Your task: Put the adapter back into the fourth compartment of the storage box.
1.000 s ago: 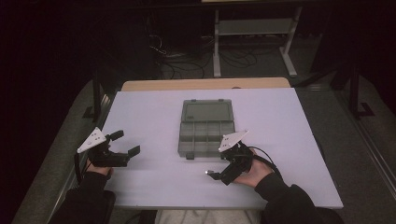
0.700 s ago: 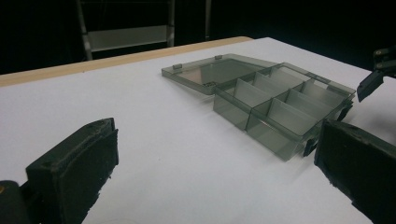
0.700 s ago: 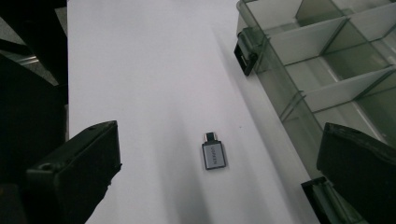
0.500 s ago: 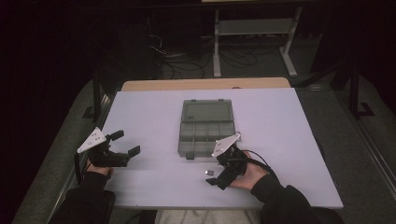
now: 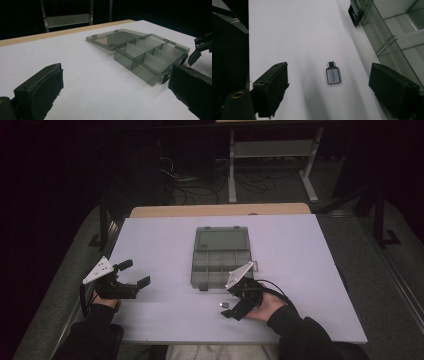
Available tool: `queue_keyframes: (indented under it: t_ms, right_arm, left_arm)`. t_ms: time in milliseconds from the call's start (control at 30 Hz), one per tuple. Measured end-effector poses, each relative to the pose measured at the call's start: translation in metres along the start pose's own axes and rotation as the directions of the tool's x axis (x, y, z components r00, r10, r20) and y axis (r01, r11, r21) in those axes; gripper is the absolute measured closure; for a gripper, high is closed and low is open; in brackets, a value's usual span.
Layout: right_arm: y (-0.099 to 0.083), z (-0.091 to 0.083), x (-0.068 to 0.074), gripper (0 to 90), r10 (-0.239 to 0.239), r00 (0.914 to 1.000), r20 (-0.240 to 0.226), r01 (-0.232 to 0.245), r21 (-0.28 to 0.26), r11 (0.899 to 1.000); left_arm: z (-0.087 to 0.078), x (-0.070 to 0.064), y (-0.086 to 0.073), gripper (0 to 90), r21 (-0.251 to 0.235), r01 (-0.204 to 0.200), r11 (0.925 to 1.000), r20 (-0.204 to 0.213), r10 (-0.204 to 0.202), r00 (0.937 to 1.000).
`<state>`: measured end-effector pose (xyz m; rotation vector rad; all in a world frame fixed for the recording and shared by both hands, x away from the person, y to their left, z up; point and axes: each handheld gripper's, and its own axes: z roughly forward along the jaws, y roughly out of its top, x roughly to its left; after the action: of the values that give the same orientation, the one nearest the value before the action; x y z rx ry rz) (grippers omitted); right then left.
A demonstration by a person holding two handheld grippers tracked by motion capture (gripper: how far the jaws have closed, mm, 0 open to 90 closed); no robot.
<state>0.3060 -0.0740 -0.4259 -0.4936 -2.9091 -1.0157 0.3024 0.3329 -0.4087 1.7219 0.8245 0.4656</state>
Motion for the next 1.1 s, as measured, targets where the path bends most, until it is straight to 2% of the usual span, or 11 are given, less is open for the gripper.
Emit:
queue_keyframes:
  t_ms: [67,200,233,267,467,500,800,833,1000,1100]
  right_arm:
    - [0.000,0.002,-0.002,26.2,-0.009,0.9998,-0.019,0.010,0.015,1.000]
    - [0.000,0.003,-0.001,29.4,-0.020,0.9997,-0.013,0.020,0.024,1.000]
    - [0.000,0.005,-0.001,34.3,-0.037,0.9993,-0.007,0.037,0.031,0.999]
    - [0.000,0.005,-0.001,35.4,-0.039,0.9992,-0.006,0.039,0.031,0.999]
    - [0.000,0.008,-0.003,42.7,-0.043,0.9991,-0.005,0.043,0.043,0.998]
    - [0.000,0.009,-0.003,47.7,-0.047,0.9989,-0.004,0.047,0.046,0.998]
    - [0.003,0.013,-0.004,58.2,-0.059,0.9982,0.011,0.058,0.057,0.997]
    - [0.003,0.014,-0.003,62.5,-0.061,0.9981,0.011,0.060,0.060,0.996]
    - [0.004,0.017,-0.002,70.5,-0.072,0.9969,0.033,0.069,0.074,0.995]
    - [0.004,0.017,-0.003,74.6,-0.074,0.9968,0.029,0.072,0.076,0.995]
  left_arm:
    - [0.000,0.000,0.000,0.0,-0.001,0.001,1.0000,0.001,-0.001,1.0000]
    - [0.000,0.000,0.000,0.0,-0.001,0.001,1.0000,0.001,-0.001,1.0000]
    - [0.000,0.000,0.000,0.0,-0.001,0.001,1.0000,0.002,-0.001,1.0000]
    - [0.000,0.000,0.000,0.0,-0.002,0.001,1.0000,0.002,-0.001,1.0000]
    - [0.000,0.000,0.000,0.0,-0.001,0.001,1.0000,0.003,-0.001,1.0000]
    - [0.000,0.000,0.000,0.0,-0.002,0.002,1.0000,0.003,-0.002,1.0000]
    - [0.000,0.000,0.000,0.0,-0.002,0.002,1.0000,0.004,-0.002,1.0000]
    - [0.000,0.000,0.000,0.0,-0.002,0.002,1.0000,0.004,-0.002,1.0000]
    - [0.000,0.000,0.000,0.0,-0.002,0.001,1.0000,0.003,-0.001,1.0000]
    - [0.000,0.000,0.000,0.0,-0.002,0.002,1.0000,0.003,-0.002,1.0000]
